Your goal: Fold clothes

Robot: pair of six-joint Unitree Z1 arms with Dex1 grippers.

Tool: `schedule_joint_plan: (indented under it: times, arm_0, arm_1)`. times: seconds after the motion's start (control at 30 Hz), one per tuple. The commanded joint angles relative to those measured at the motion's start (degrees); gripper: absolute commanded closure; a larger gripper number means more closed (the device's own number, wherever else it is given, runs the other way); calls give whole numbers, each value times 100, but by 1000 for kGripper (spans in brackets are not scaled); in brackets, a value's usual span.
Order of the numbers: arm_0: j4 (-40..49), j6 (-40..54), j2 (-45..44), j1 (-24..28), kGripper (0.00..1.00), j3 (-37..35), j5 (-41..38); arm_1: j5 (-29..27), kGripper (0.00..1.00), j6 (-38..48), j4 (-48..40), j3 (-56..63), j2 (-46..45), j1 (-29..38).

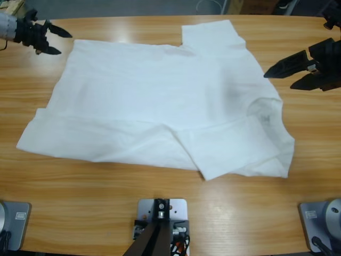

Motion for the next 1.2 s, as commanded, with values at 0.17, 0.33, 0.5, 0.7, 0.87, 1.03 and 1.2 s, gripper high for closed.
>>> schedule_joint_plan:
  times: [0.17,0.33,0.5,0.7,0.87,1.03,1.2]
  arm_0:
    - [-1021,-177,72,-93,87,898,74]
    - [-1041,-413,355,-170,101,665,-91]
    - [-1032,-708,455,-212,105,631,-66]
    - [-1035,-704,445,-355,105,631,30]
    - [-1013,-817,364,-388,110,670,303]
    - [-999,-664,241,-152,110,689,472]
    - [-983,-609,314,-167,110,552,480]
  arm_1:
    - [136,0,-69,-35,54,231,-99]
    - [145,0,-69,-28,-23,262,-99]
    - [145,0,-69,0,-74,243,-99]
    - [145,0,-81,17,-60,218,-117]
    - [159,0,-118,24,-57,241,-173]
    - [167,0,-157,-2,14,308,-178]
    - [189,0,-157,-28,-13,366,-187]
